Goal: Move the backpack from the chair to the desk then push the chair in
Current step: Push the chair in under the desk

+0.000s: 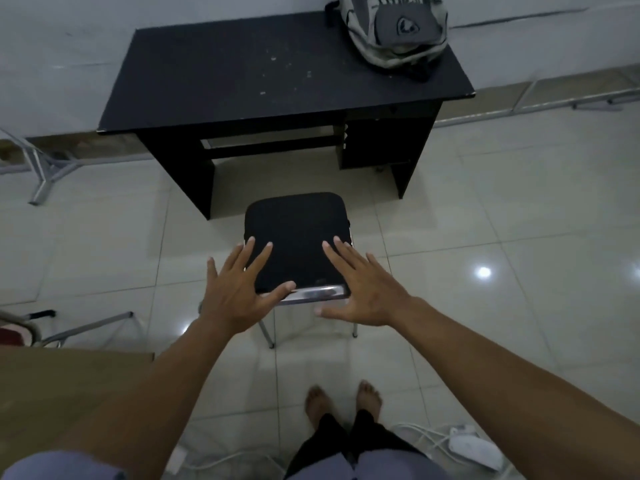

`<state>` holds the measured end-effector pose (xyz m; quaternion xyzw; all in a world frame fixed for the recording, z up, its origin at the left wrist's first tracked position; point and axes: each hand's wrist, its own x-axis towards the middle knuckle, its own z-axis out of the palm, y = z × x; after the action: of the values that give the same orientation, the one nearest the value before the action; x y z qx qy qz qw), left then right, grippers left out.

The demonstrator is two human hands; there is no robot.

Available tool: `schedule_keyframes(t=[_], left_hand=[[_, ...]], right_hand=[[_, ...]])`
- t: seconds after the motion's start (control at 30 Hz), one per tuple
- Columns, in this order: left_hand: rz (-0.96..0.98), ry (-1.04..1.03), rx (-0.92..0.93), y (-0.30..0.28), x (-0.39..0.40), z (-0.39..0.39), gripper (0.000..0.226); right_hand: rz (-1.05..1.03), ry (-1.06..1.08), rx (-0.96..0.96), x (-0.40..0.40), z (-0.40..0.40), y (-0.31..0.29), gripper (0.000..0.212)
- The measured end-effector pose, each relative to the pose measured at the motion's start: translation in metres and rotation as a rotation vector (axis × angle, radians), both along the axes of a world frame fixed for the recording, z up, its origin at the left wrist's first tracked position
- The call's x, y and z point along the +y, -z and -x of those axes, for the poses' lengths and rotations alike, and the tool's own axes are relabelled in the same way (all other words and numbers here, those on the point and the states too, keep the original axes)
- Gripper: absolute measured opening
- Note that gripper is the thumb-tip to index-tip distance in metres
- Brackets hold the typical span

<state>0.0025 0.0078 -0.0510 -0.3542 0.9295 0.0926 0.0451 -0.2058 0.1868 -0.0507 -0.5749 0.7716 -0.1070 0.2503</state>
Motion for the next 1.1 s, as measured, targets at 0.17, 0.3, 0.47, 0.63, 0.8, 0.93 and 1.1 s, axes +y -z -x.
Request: schedule_keyframes(t=[0.17, 0.3, 0.47, 0.63, 0.8, 0.93, 1.1], left_hand=[[-0.058, 0.087, -0.107, 0.002, -0.003, -0.023, 0.129], [-0.067, 0.043, -0.225, 0.0, -0.002, -0.017, 0.133], [0.032, -0.031, -0.312, -0.012, 0.003, -0.006, 0.048], [0.059, -0.066, -0.323, -0.019, 0.008, -0.002, 0.029], [0.096, -0.074, -0.312, -0.02, -0.004, 0.012, 0.023], [0.104, -0.096, -0.301, -0.022, -0.021, 0.028, 0.023], [0.108, -0.094, -0.289, -0.021, -0.047, 0.045, 0.021]], right_hand=[[-0.037, -0.035, 0.063, -0.008, -0.013, 0.004, 0.131], [-0.056, -0.009, 0.158, -0.021, -0.032, 0.003, 0.122], [-0.046, 0.059, 0.301, -0.031, -0.042, 0.003, 0.073], [0.012, 0.135, 0.341, -0.034, -0.047, 0.003, 0.047], [0.014, 0.14, 0.367, -0.053, -0.033, 0.0, 0.041], [0.023, 0.152, 0.406, -0.075, -0.016, -0.003, 0.033], [0.033, 0.152, 0.42, -0.103, 0.002, -0.005, 0.027]])
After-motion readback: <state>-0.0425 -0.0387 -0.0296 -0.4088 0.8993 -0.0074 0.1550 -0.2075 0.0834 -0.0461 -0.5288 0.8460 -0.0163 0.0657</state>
